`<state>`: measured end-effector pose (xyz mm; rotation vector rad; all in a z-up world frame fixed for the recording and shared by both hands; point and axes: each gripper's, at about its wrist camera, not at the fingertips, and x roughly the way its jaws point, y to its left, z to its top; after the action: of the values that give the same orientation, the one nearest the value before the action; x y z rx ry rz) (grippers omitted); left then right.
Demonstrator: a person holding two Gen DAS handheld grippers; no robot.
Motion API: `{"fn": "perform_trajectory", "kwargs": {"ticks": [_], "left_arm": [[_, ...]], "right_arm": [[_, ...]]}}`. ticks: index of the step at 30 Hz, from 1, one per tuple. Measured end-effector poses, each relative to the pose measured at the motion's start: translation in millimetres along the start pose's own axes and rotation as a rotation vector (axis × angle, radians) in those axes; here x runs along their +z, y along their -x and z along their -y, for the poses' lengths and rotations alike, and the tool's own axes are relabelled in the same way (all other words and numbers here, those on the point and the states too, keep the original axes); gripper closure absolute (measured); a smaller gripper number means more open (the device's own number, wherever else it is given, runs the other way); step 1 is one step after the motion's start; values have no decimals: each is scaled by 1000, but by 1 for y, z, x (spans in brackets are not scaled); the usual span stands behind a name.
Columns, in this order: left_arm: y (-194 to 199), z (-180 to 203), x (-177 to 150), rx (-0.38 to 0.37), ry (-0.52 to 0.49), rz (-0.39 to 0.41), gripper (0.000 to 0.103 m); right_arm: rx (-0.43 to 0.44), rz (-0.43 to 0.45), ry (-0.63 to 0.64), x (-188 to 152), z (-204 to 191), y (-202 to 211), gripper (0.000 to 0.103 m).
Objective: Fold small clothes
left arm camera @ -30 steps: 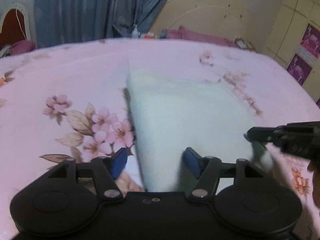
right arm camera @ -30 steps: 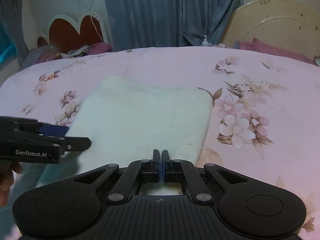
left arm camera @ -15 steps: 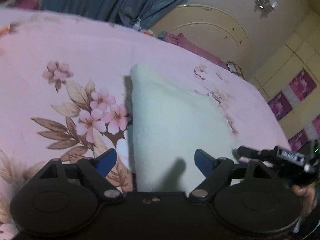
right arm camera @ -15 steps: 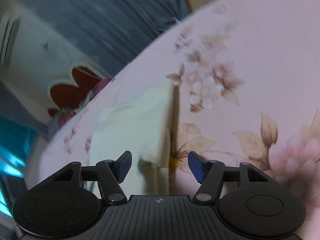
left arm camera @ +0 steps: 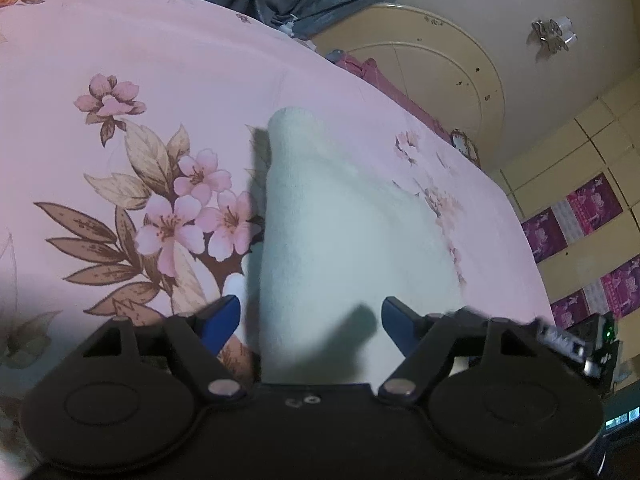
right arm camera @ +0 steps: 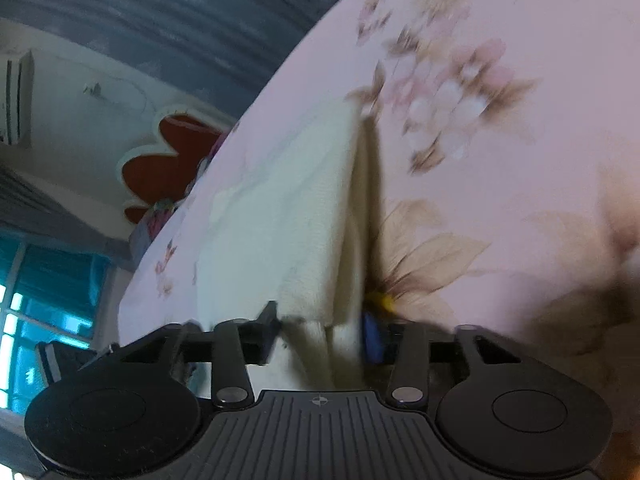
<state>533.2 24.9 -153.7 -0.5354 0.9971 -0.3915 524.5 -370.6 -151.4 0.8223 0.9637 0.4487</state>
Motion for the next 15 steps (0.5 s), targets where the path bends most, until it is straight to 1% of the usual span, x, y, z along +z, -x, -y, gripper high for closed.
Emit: {"fn": "perform_trajectory", "kwargs": {"ticks": [1, 4, 8, 9, 10, 11, 12, 13, 14, 15], "left_arm": [[-1, -1, 0, 2, 3, -2, 27], [-4, 0, 3, 8, 9, -9, 27], [-14, 5, 10, 8, 24, -22, 27], [-17, 5, 12, 9, 30, -27, 27], [-19, 8, 13, 21, 27, -30, 28], [-22, 12, 14, 47, 10, -31, 32], [-24, 16, 15, 71, -10, -31, 40], [-26, 21, 16, 94, -32, -31, 46], [-27, 25, 16, 104, -56, -34, 56], [-26, 28, 16, 116, -76, -31, 62]], "right_arm": [[-2, 5, -3, 3, 3, 2, 38], [18, -28, -19, 8, 9, -4, 38], [-7, -82, 70, 7, -12, -21, 39], [-19, -83, 93, 5, -16, -24, 40], [-41, -85, 119, 4, -21, -26, 47], [-58, -90, 140, 2, -25, -29, 52], [-68, -93, 155, 0, -28, -30, 56], [-79, -90, 167, -3, -30, -31, 62], [-88, -84, 176, -6, -33, -31, 64], [-102, -73, 190, -9, -36, -31, 66]]}}
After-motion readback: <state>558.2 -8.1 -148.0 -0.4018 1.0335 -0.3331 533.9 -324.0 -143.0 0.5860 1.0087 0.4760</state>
